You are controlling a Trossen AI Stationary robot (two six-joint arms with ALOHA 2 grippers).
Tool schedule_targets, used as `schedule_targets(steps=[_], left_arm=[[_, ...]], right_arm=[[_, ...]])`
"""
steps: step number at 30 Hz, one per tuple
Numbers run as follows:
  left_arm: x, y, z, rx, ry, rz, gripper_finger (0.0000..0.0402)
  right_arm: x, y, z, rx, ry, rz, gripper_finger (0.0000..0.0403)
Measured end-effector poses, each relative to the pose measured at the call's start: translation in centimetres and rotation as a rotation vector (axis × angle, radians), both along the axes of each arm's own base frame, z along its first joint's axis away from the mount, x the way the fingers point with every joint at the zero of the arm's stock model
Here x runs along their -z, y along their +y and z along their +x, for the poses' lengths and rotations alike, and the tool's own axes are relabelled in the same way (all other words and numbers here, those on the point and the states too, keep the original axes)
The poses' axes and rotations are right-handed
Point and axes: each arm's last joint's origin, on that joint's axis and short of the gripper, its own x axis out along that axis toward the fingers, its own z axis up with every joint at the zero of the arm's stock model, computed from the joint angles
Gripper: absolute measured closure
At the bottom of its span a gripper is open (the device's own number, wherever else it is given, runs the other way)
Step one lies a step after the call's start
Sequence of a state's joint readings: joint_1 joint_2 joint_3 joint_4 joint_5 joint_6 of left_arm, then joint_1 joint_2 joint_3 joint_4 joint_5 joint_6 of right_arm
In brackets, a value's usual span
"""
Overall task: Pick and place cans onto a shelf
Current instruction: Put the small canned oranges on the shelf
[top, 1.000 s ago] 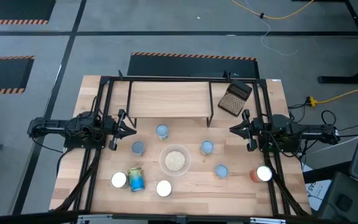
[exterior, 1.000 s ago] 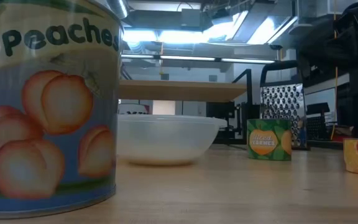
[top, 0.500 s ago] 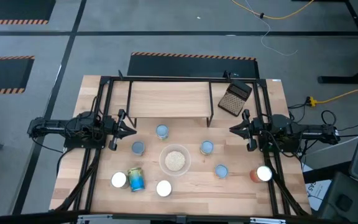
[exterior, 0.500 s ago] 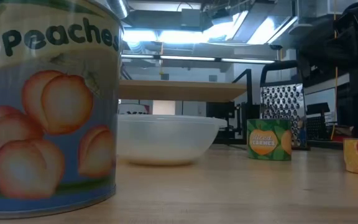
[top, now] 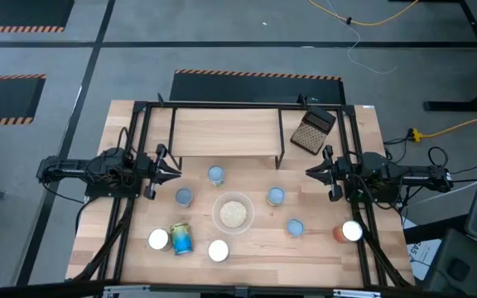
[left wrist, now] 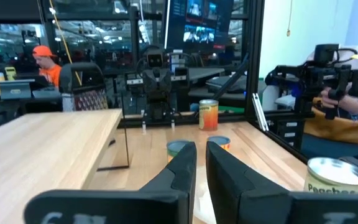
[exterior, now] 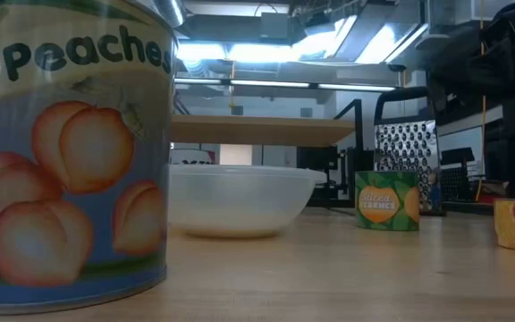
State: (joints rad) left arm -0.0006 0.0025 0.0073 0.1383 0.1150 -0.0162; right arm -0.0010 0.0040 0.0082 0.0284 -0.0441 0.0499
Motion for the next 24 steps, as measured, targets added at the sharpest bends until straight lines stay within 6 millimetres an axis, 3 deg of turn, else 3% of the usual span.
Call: schedule_targets(steps=[5,11,18,24], left_arm=[[-0.3,0.0,-0.1,-0.002,-0.036,-0.001,0.037],[-1.2,0.2,-0.2,-0.07,-0.129,-0.016,0.0341],[-1.9,0.4,-0.5,-0.128,-0.203,-0.034,0.0293],[-3.0,0.4,-0.6,-0.134,-0.259,-0.04,0.0288]], right_arm=[[0.0,0.0,0.0,0.0,0.0,-0.004,0.0357],[-0.1,0.0,0.0,0.0,-0.01,0.0,0.0349],[-0.4,0.0,0.0,-0.005,-0.033,0.076,0.0284],[-0.4,0.0,0.0,-0.006,-0.034,0.076,0.025]])
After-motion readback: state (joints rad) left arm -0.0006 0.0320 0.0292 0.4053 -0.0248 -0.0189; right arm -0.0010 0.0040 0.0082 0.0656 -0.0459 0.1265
